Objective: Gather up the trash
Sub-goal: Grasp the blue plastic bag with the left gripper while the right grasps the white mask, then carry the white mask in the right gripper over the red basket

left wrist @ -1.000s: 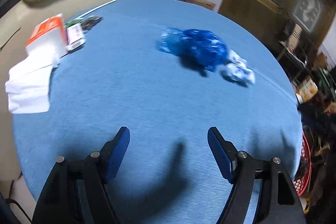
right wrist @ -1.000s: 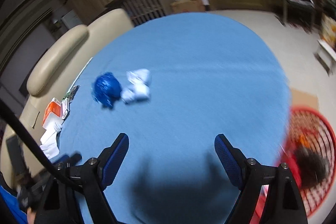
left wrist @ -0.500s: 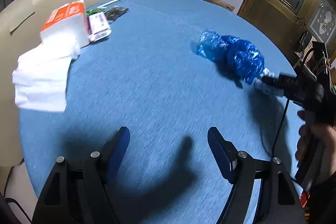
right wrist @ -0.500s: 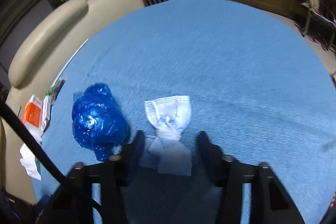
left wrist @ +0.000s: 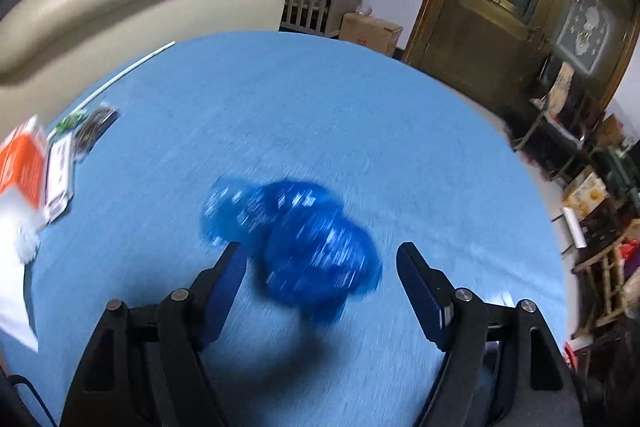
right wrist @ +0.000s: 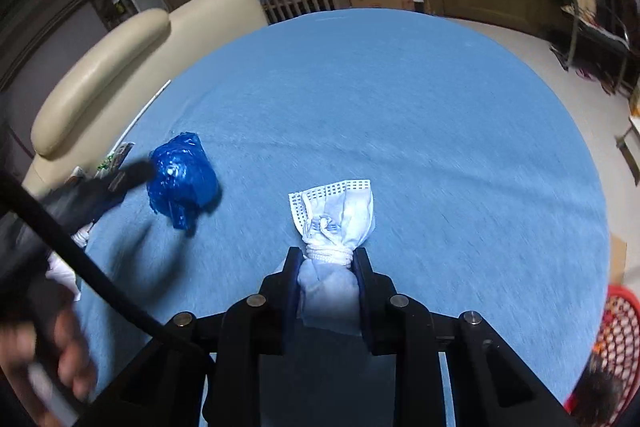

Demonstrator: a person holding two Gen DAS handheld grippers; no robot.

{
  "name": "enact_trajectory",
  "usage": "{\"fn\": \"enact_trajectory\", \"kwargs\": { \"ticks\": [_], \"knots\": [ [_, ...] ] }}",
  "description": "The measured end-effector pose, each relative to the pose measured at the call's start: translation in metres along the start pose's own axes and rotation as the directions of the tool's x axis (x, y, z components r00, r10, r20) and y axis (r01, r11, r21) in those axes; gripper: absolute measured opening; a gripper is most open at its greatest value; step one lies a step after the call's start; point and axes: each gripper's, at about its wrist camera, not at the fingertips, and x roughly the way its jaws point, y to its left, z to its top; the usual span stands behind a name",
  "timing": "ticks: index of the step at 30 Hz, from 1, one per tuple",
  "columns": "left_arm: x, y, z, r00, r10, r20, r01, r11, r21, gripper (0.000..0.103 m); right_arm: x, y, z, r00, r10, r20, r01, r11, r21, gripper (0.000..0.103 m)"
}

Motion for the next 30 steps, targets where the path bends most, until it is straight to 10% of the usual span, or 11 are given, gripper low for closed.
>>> {"fn": "enact_trajectory", "kwargs": {
  "ticks": [4, 6, 30],
  "knots": [
    [0.043, -0.005, 0.005, 0.992, 0.088, -0.086, -0.086, 0.996, 0.021, 0.081, -0.009, -0.011, -0.012, 1.0, 0.01, 0.002, -0.011, 0.999, 0.031, 0.027],
    [0.046, 0.003, 0.002, 0.994, 0.04, -0.097, -0.04, 0.999, -0.001, 0.065, -0.013, -0.014, -0.015, 1.0, 0.016, 0.005, -0.016, 0.999, 0.036, 0.027],
    [-0.051, 0.039, -0.078, 0.998, 0.051, -0.034, -0.049, 0.998, 0.039, 0.063, -0.053, 0.009, -0.07, 0.996, 0.082, 0.03, -0.082, 0.996, 0.022, 0.027]
  ]
}}
